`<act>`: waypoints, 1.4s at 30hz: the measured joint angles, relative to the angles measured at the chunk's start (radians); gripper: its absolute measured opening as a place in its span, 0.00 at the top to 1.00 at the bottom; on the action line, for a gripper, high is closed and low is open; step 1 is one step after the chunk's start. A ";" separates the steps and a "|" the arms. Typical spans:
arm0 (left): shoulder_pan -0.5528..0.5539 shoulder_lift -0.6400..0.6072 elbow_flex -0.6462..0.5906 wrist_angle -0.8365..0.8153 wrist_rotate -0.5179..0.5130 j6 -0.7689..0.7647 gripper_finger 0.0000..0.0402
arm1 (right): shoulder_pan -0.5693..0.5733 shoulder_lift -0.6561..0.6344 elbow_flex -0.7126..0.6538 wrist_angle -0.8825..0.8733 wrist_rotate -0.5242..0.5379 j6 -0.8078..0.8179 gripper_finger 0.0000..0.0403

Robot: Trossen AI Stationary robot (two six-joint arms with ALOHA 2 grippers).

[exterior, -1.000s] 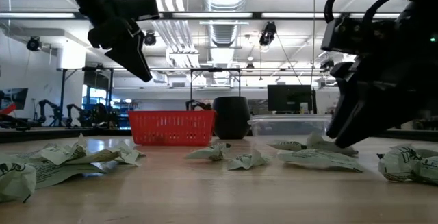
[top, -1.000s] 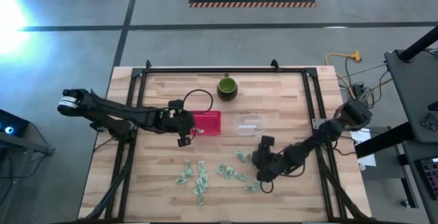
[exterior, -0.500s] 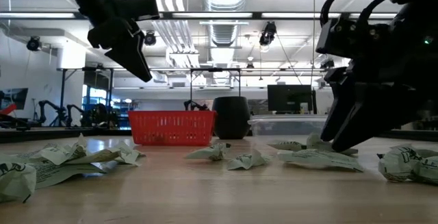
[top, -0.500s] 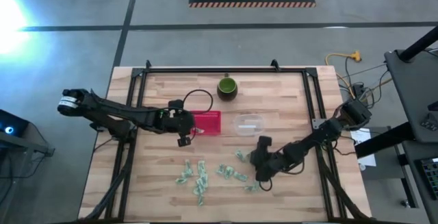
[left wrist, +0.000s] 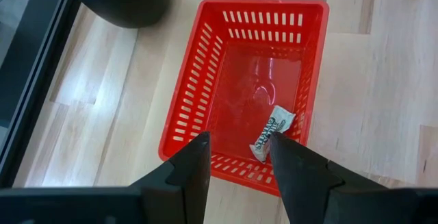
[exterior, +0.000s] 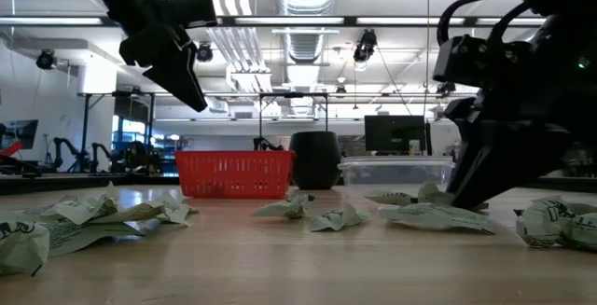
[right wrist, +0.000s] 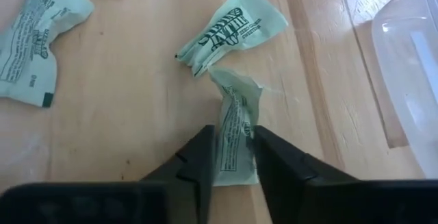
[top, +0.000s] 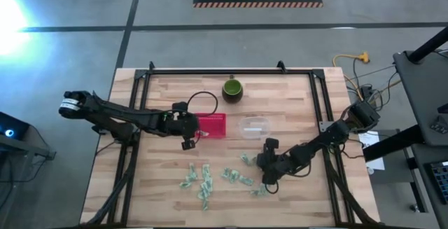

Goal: Pick and place items into bin
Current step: Put the stevia packet into the transparent bin

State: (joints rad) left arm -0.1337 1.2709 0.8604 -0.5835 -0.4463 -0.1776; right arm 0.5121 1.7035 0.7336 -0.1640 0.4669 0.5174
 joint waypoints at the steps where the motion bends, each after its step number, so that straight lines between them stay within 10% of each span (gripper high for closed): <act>1: 0.000 0.000 0.000 0.000 0.000 0.000 0.66 | 0.000 0.000 0.000 0.000 0.000 -0.002 0.83; 17: 0.000 0.000 0.000 0.000 0.000 0.000 0.66 | 0.000 -0.031 0.055 -0.018 0.020 -0.157 0.98; 26: 0.000 0.000 0.000 0.004 0.000 0.000 0.66 | -0.057 -0.122 0.103 -0.226 0.298 -0.234 0.98; 42: 0.000 0.001 0.000 0.007 0.000 0.001 0.66 | -0.311 -0.144 0.086 -0.303 0.171 -0.251 0.95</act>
State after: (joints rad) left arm -0.1333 1.2716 0.8604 -0.5762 -0.4461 -0.1764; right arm 0.2007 1.5597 0.8199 -0.4674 0.6384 0.2661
